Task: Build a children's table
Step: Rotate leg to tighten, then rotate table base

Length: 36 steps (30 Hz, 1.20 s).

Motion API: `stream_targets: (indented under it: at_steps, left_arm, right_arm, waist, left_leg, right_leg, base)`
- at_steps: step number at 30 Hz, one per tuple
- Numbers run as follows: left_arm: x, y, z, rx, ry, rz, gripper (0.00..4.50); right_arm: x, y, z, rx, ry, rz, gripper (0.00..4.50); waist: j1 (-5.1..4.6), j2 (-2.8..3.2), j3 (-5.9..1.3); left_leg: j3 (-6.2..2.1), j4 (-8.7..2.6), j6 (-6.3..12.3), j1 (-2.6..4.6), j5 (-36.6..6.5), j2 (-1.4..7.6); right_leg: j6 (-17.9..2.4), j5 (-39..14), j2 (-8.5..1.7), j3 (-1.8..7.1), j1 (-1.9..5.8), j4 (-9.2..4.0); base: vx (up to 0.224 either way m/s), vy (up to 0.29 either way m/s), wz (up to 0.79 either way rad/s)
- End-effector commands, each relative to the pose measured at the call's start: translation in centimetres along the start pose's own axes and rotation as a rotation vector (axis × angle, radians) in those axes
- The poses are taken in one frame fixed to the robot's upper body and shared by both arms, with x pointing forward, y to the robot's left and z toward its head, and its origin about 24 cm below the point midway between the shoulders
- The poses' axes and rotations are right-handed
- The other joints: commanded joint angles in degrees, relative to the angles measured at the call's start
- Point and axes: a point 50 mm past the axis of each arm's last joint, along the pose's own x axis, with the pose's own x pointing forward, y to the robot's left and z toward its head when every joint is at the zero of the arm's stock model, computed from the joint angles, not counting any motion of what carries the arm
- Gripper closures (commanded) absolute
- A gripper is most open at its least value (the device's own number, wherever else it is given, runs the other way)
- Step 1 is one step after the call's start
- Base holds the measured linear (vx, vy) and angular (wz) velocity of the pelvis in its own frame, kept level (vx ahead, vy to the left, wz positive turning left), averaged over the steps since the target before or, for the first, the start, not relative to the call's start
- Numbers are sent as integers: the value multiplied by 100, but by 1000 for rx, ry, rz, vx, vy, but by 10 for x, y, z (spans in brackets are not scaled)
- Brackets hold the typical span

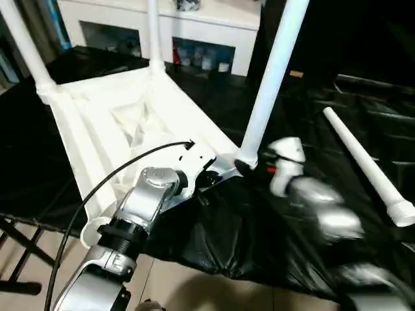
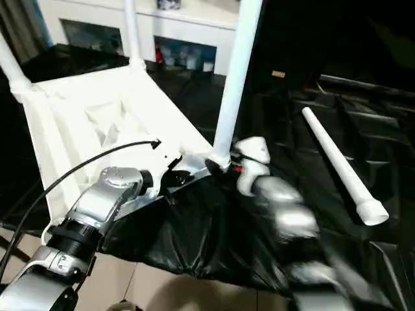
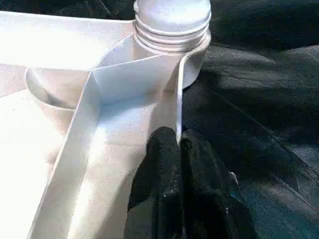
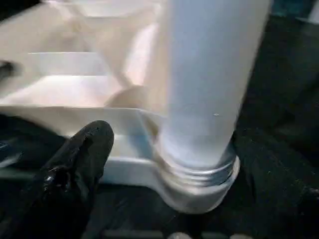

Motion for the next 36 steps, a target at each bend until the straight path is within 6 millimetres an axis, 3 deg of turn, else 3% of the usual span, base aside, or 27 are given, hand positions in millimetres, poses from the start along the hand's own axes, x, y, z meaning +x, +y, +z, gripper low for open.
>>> stream_targets:
  at_steps: [1, 2, 3, 5, 7, 8, 10, 13, 15, 16, 17, 18, 21, 25, 27, 28, 35, 36]
  left_arm:
    - [6, -5, 9, 10, -74, -5, 450]
    - [6, -5, 11, 12, -84, 2, 450]
    - [6, -4, 11, 12, -86, 4, 406]
    - [5, -5, 20, -12, -149, -6, 395]
    - [1, -6, 33, -28, -232, -25, 388]
    - [-1, -5, 38, -17, -257, -10, 359]
    - [-8, 1, 45, -5, -290, 46, 359]
    - [-21, 14, 51, 0, -310, 160, 351]
    - [-40, 28, 51, 16, -296, 263, 351]
    - [-61, 43, 45, 45, -244, 384, 351]
    - [-61, 43, 45, 45, -244, 384, 351]
    - [-85, 59, 33, 73, -161, 508, 351]
    - [-122, 76, 6, 100, 6, 664, 351]
    - [-156, 82, -19, 119, 175, 787, 351]
    - [-162, 81, -23, 116, 205, 803, 351]
    - [-166, 77, -33, 74, 246, 796, 351]
    - [-159, 63, -49, 29, 351, 713, 351]
    - [-158, 61, -53, 15, 371, 697, 351]
  right_arm:
    - [-6, -1, 5, -8, -4, 39, 23]
    - [-10, -5, 4, -11, 5, 24, 23]
    - [-11, -6, 4, -12, 7, 21, 19]
    - [-15, -15, 1, -12, 38, -44, 19]
    - [-16, -23, -6, -17, 93, -133, 19]
    - [-16, -23, -8, -17, 106, -148, 19]
    - [-13, -19, -10, -18, 126, -146, 19]
    - [-10, -8, -14, -27, 158, -98, 19]
    - [-5, 1, -19, -55, 204, -69, 19]
    - [-1, 10, -22, -48, 217, -31, 19]
    - [-1, 10, -22, -48, 217, -31, 19]
    - [2, 17, -24, -47, 220, -10, 19]
    - [7, 24, -26, -63, 237, -10, 19]
    - [13, 29, -27, -60, 252, -19, 19]
    - [14, 30, -27, -56, 255, -21, 19]
    - [18, 31, -28, -52, 263, -28, 19]
    - [26, 31, -28, -53, 275, -74, 19]
    - [27, 31, -28, -48, 271, -80, 19]
  waist:
    - [20, -93, -331]
    - [13, -106, -333]
    - [15, -104, -333]
    - [7, -111, -327]
    - [31, -101, -369]
    - [28, -94, -364]
    - [18, -148, -389]
    - [-12, -164, -382]
    - [-19, -137, -379]
    - [-35, -97, -376]
    - [-54, -100, -364]
    - [-62, -78, -358]
    - [-141, -31, -342]
    - [-76, 34, -317]
    - [-46, 42, -314]
    - [-3, 18, -318]
    - [-1, 37, -320]
    - [2, 63, -322]
  left_leg:
    - [3, -318, 381, -5, -1169, 123]
    - [5, -312, 369, -7, -1176, 117]
    - [5, -310, 343, -4, -1211, 114]
    - [2, -314, 321, -5, -1220, 113]
    - [3, -294, 256, 1, -1021, 143]
    - [-4, -300, 230, 0, -987, 156]
    - [-8, -278, 276, -27, -826, 155]
    - [-5, -255, 419, -74, -588, 133]
    - [-6, -258, 403, -60, -620, 138]
    - [-19, -274, 363, -50, -687, 157]
    - [-25, -284, 355, -65, -735, 158]
    - [-20, -288, 295, -33, -873, 157]
    - [-35, -323, 147, -28, -991, 160]
    - [-28, -342, 11, 63, -1307, 178]
    - [-46, -367, -48, 50, -1411, 184]
    - [-32, -355, -78, 84, -1475, 183]
    - [-59, -378, -165, 29, -1570, 146]
    - [-63, -376, -172, 35, -1564, 148]
  right_leg:
    - [-637, -1730, -382, 283, 292, -517]
    - [-616, -1812, -382, 283, 290, -526]
    - [-600, -1962, -390, 280, 279, -539]
    - [-580, -2087, -391, 274, 271, -552]
    - [-811, -1595, -397, 281, 258, -495]
    - [-891, -1430, -395, 281, 257, -473]
    - [-1027, -831, -378, 270, 302, -387]
    - [-1018, -479, -368, 266, 337, -351]
    - [-993, -594, -371, 264, 330, -363]
    - [-991, -633, -373, 263, 327, -351]
    - [-966, -699, -371, 259, 327, -362]
    - [-915, -899, -366, 255, 305, -392]
    - [-880, -995, -330, 257, 285, -384]
    - [-960, -1109, -329, 280, 201, -410]
    - [-982, -1120, -336, 281, 220, -395]
    - [-982, -1135, -345, 289, 196, -401]
    - [-864, -1302, -359, 298, 226, -412]
    - [-865, -1273, -360, 300, 222, -408]
  base:
    - [0, 0, 0]
    - [0, 0, 0]
    - [0, 0, 0]
    - [0, 0, 0]
    - [0, 0, 0]
    - [0, 0, 0]
    - [0, 0, 0]
    - [0, 0, 0]
    - [0, 0, 0]
    - [0, 0, 0]
    - [0, 0, 0]
    - [0, 0, 0]
    - [0, 0, 0]
    - [0, 0, 0]
    - [0, 0, 0]
    - [0, 0, 0]
    - [0, 0, 0]
    - [0, 0, 0]
